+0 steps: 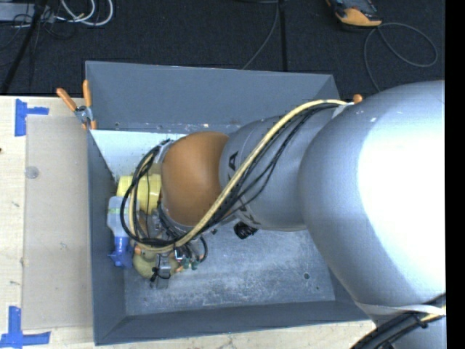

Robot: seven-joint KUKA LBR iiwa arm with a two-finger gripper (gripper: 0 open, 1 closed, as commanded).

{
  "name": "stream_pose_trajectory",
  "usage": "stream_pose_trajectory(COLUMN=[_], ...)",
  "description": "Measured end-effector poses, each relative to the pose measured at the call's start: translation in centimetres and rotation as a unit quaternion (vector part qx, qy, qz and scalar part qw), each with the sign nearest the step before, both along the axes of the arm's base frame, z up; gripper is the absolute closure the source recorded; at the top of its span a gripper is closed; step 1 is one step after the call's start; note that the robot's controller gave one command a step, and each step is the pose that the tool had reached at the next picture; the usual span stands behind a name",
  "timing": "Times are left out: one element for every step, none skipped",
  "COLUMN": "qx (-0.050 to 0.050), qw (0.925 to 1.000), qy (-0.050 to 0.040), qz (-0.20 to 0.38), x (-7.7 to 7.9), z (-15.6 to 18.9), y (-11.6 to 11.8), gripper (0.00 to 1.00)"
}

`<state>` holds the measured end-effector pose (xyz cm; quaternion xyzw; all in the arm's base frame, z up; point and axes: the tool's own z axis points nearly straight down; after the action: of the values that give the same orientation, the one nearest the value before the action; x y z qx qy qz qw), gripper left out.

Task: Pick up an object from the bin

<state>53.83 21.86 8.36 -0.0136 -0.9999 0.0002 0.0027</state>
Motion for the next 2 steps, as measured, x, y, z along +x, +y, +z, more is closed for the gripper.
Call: stream_pose_trajectory(qx=[0.0, 0.0], qw=[1.0, 0.9969], qy=[-0.0016, 0.0012], qz=[0.004, -0.079], x=[-0.3, -0.3], z=[-2.7, 0.3], y=[-0.7, -3.2], gripper=[0.0, 0.0])
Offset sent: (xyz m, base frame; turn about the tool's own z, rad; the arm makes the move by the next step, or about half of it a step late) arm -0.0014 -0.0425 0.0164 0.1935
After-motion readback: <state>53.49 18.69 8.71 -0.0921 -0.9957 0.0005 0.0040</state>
